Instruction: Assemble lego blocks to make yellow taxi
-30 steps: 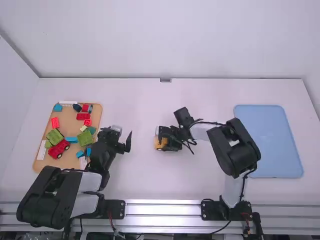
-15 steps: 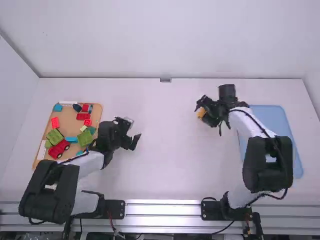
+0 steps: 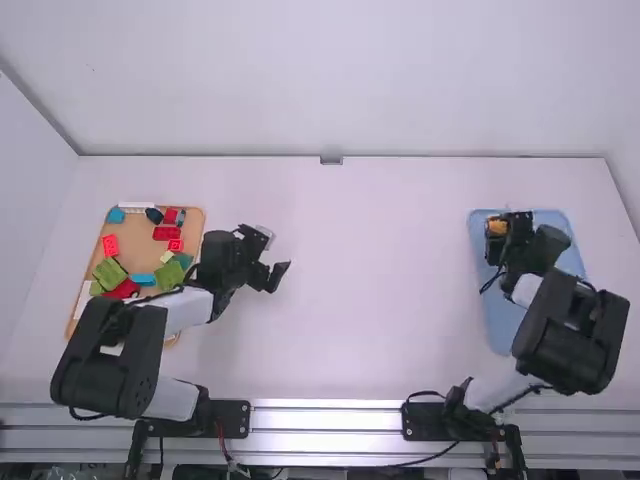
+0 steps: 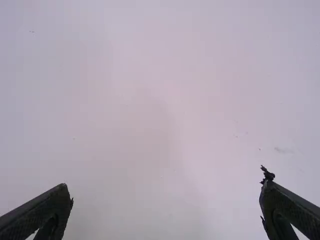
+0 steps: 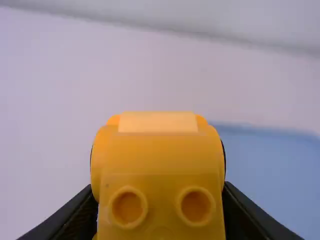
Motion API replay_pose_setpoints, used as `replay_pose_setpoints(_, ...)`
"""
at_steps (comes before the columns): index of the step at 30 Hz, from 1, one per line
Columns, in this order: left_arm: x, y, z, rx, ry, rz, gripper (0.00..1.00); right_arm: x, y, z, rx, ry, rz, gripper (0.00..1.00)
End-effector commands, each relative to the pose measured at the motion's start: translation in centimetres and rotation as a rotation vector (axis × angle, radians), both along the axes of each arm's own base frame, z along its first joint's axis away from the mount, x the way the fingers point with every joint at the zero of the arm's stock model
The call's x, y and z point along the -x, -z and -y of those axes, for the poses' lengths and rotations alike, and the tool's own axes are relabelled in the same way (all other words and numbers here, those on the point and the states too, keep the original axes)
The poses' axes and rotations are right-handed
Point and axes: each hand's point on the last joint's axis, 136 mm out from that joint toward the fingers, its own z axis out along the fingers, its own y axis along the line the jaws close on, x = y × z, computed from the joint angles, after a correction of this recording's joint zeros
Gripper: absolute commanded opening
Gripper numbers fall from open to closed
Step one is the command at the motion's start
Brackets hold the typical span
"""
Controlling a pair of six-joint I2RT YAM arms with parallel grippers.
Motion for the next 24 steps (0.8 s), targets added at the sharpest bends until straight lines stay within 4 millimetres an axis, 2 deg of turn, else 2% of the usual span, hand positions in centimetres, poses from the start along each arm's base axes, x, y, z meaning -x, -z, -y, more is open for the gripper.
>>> replay_pose_setpoints(1, 0.1, 0.0, 0.5, 0.013, 0.028, -0.002, 0.99, 1.1, 3.2, 1.3, -0.098, 0.095, -0.095, 0.41)
replay_pose_setpoints(4, 0.3, 0.3, 0.4, 0.011, 0.025, -0.017, 0.99, 1.9, 6.0, 3.0, -0.116, 0.146, -0.221, 0.36)
replay_pose_setpoints(6, 0.6, 0.6, 0.7, 0.008, 0.034, -0.032, 0.99, 1.8, 6.9, 3.6, -0.147, 0.156, -0.270, 0.36)
replay_pose_setpoints(8, 0.8, 0.7, 0.7, 0.005, 0.037, -0.040, 0.99, 1.8, 6.8, 4.2, -0.161, 0.168, -0.291, 0.38)
replay_pose_setpoints(11, 0.9, 0.8, 0.6, 0.004, 0.035, -0.047, 0.99, 1.6, 6.2, 4.7, -0.164, 0.172, -0.297, 0.49)
replay_pose_setpoints(12, 0.8, 0.9, 0.4, 0.002, 0.028, -0.047, 0.99, 1.4, 5.9, 4.7, -0.149, 0.152, -0.306, 0.57)
replay_pose_setpoints(13, 0.7, 0.8, 0.4, 0.002, 0.026, -0.046, 0.99, 1.3, 5.5, 4.5, -0.134, 0.138, -0.318, 0.87)
replay_pose_setpoints(14, 0.7, 0.8, 0.3, 0.002, 0.026, -0.045, 0.99, 1.3, 4.9, 4.3, -0.117, 0.136, -0.331, 0.98)
replay_pose_setpoints(16, 0.6, 0.8, 0.3, 0.000, 0.023, -0.041, 0.99, 1.3, 4.1, 4.4, -0.088, 0.156, -0.343, 0.99)
replay_pose_setpoints(19, 0.4, 0.5, 0.3, 0.002, 0.023, -0.029, 0.99, 1.2, 1.7, 4.3, -0.018, 0.186, -0.340, 0.98)
replay_pose_setpoints(22, 0.2, -0.1, 0.4, 0.004, 0.022, -0.028, 0.99, 1.0, -1.7, 2.9, 0.036, 0.191, -0.313, 0.99)
replay_pose_setpoints(23, 0.2, -0.1, 0.4, 0.004, 0.022, -0.028, 0.99, 1.0, -1.9, 2.8, 0.037, 0.193, -0.312, 0.99)
replay_pose_setpoints(24, 0.0, -0.7, 0.4, 0.002, 0.021, -0.038, 0.99, 1.0, -3.6, 1.8, 0.051, 0.195, -0.297, 0.99)
